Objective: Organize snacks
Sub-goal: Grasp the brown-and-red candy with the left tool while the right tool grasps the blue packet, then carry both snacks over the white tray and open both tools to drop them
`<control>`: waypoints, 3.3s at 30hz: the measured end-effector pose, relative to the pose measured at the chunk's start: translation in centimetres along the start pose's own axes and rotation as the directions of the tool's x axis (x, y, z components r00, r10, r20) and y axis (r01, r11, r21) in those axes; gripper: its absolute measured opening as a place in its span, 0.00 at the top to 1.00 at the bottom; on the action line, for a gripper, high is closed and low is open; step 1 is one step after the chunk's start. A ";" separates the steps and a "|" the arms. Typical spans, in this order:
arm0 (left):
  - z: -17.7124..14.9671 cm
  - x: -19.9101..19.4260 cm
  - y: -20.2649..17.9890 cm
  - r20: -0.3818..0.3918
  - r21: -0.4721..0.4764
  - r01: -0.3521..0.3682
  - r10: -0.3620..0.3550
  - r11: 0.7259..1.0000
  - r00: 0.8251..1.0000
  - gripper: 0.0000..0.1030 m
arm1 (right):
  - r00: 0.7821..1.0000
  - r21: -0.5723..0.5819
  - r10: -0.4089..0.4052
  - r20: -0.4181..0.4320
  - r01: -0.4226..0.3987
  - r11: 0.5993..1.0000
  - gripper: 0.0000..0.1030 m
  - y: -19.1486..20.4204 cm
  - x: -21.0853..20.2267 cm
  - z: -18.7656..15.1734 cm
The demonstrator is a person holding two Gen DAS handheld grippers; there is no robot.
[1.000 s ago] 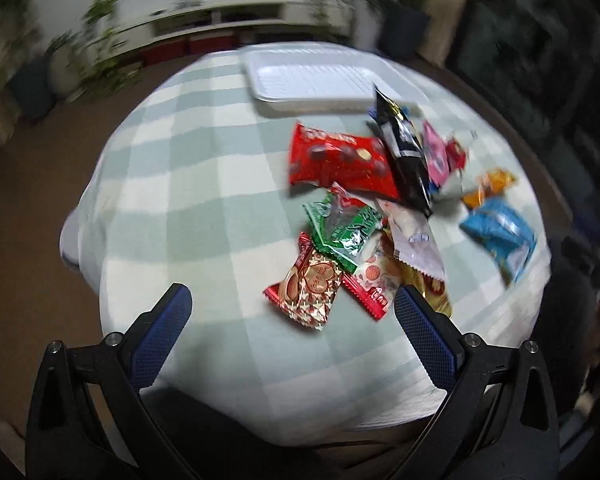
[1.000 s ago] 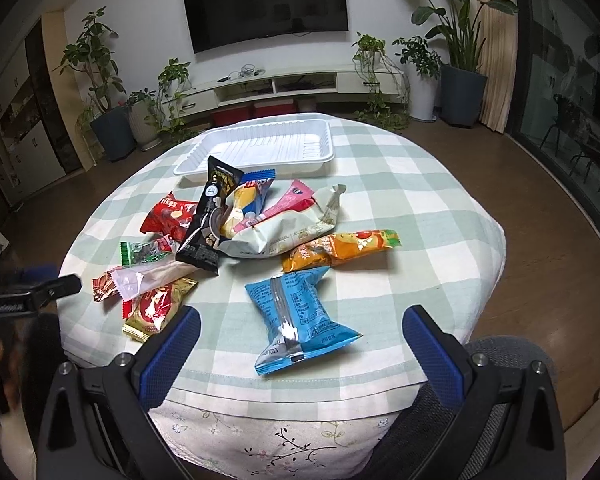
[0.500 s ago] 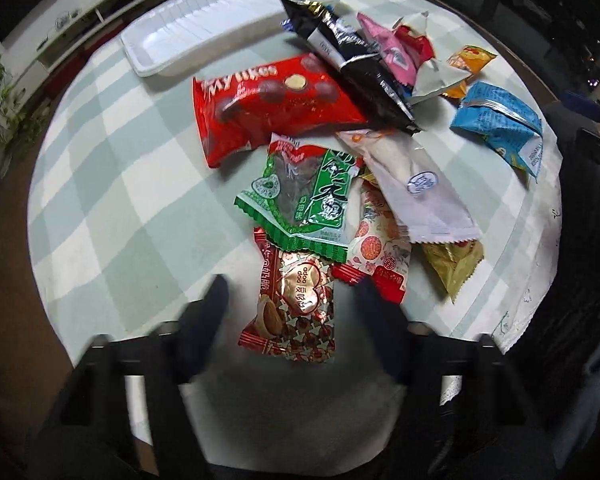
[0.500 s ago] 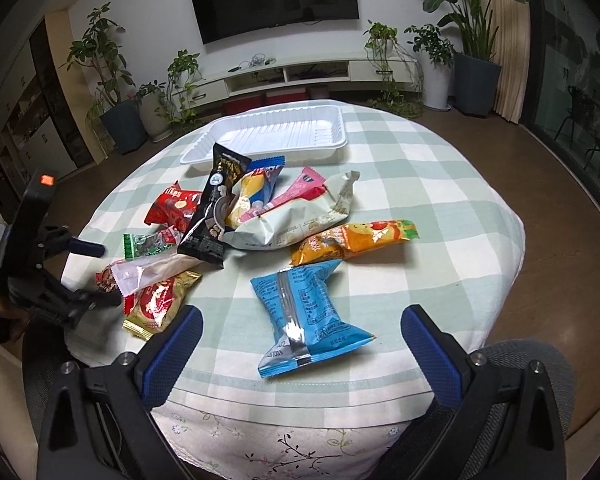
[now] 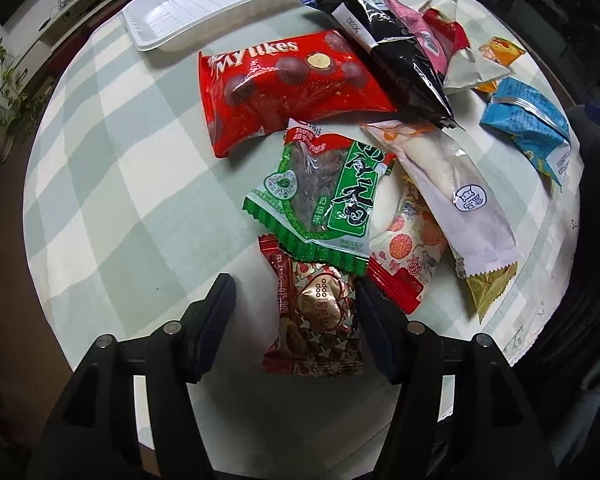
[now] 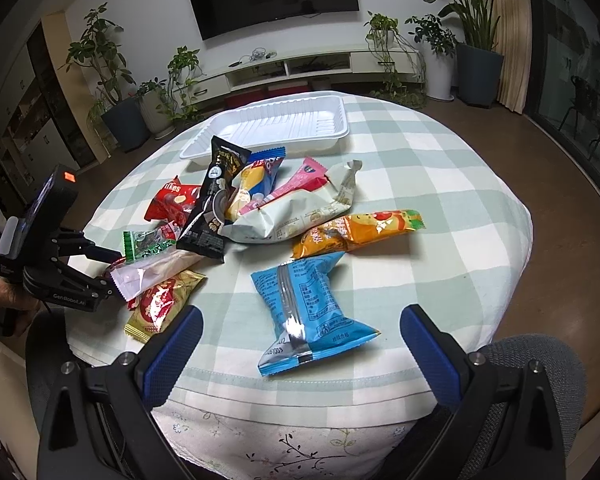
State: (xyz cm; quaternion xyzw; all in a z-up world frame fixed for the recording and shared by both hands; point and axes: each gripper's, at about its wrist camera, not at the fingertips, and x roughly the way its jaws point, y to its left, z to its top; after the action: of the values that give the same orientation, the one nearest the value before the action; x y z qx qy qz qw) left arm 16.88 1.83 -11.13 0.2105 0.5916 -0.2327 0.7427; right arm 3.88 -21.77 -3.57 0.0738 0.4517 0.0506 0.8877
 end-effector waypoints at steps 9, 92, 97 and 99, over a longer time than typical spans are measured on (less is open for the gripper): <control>-0.1 0.5 1.4 0.019 -0.019 0.029 -0.029 0.999 0.999 0.49 | 1.000 0.000 0.001 -0.007 -0.001 1.000 0.02 -0.2 -0.1 0.0; 12.2 -10.3 13.9 0.500 -0.300 0.215 -0.039 0.929 0.865 0.76 | 0.976 0.040 0.207 0.074 -0.210 0.977 0.63 -7.0 9.5 23.2; 17.3 -6.0 14.9 0.438 -0.311 0.185 -0.032 0.932 0.898 0.76 | 0.980 -0.046 0.198 -0.009 -0.198 0.979 0.63 -3.5 15.4 26.1; 18.5 -4.0 14.8 0.413 -0.311 0.163 -0.022 0.936 0.911 0.76 | 0.984 -0.061 0.171 -0.056 -0.174 0.983 0.63 -2.6 18.1 26.3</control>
State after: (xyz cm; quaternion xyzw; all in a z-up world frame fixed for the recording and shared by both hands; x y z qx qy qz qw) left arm 39.37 3.23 -2.71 -0.0017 0.4665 -0.2011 0.8614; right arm 35.83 -23.71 -3.13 0.0820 0.4641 0.1439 0.8702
